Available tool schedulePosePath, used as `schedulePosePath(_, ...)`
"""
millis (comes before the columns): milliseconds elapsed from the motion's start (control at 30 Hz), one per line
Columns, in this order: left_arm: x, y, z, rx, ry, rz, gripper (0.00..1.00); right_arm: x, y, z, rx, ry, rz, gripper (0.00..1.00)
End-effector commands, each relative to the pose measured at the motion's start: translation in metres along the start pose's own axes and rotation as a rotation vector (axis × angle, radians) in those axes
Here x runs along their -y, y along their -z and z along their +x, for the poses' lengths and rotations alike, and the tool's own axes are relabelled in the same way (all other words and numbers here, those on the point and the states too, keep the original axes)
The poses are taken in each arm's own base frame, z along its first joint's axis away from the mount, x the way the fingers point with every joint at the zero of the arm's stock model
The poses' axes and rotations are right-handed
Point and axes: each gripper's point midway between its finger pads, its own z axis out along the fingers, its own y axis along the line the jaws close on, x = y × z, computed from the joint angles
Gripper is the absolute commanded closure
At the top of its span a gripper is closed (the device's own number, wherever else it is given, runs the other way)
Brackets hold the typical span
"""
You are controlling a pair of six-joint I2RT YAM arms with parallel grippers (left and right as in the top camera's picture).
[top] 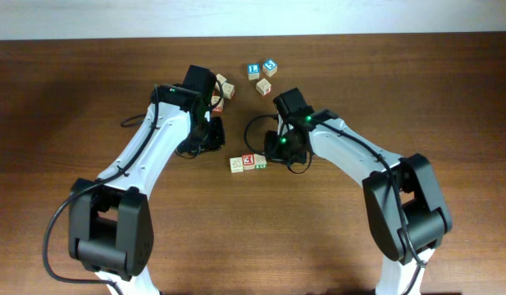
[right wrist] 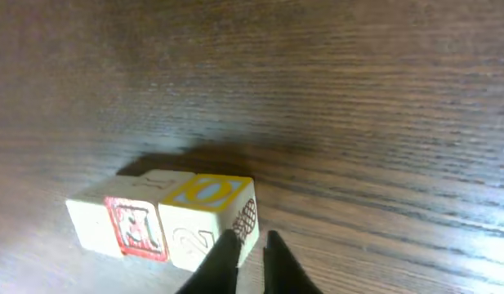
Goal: Rotate 3 blocks
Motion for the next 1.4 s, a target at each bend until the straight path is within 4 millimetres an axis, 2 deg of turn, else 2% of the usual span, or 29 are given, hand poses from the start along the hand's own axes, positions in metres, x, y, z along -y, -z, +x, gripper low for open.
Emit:
schedulePosePath(0, -0.007, -0.003, -0.013, 0.049, 0.021, -0.024, 0.61, -0.008, 0.017, -0.015, 0.007, 0.127, -0.018, 0.79)
schedulePosePath(33, -0.014, -0.002, -0.027, 0.096, 0.042, -0.028, 0.57, -0.01, 0.025, -0.02, 0.012, 0.164, -0.005, 0.75)
schedulePosePath(100, -0.029, 0.002, -0.052, 0.163, 0.095, 0.002, 0.59, -0.014, 0.035, -0.028, 0.032, 0.204, 0.013, 0.68)
schedulePosePath(200, -0.062, 0.009, -0.077, 0.23, 0.18, 0.005, 0.6, -0.025, 0.043, -0.041, 0.08, 0.242, 0.015, 0.6)
schedulePosePath(367, -0.107, 0.014, -0.088, 0.248, 0.283, -0.016, 0.59, -0.041, 0.032, -0.051, 0.118, 0.315, 0.093, 0.59)
schedulePosePath(433, -0.119, 0.015, -0.088, 0.248, 0.309, -0.023, 0.58, -0.048, 0.023, -0.05, 0.115, 0.34, 0.121, 0.59)
schedulePosePath(467, -0.121, 0.015, -0.086, 0.24, 0.314, -0.026, 0.57, -0.052, 0.01, -0.047, 0.107, 0.362, 0.154, 0.63)
schedulePosePath(633, -0.122, 0.014, -0.081, 0.219, 0.315, -0.033, 0.56, -0.041, -0.013, -0.044, 0.12, 0.366, 0.283, 0.78)
schedulePosePath(767, -0.121, 0.012, -0.073, 0.185, 0.312, -0.042, 0.56, -0.047, -0.025, -0.042, 0.124, 0.368, 0.273, 0.89)
schedulePosePath(900, -0.117, 0.011, -0.07, 0.175, 0.304, -0.042, 0.55, -0.057, -0.028, -0.038, 0.133, 0.386, 0.261, 0.89)
schedulePosePath(1133, -0.101, 0.009, -0.067, 0.17, 0.266, -0.036, 0.55, -0.048, -0.036, -0.03, 0.106, 0.362, 0.279, 0.9)
schedulePosePath(1367, -0.098, 0.009, -0.067, 0.169, 0.259, -0.035, 0.55, -0.041, -0.043, -0.023, 0.072, 0.351, 0.298, 0.9)
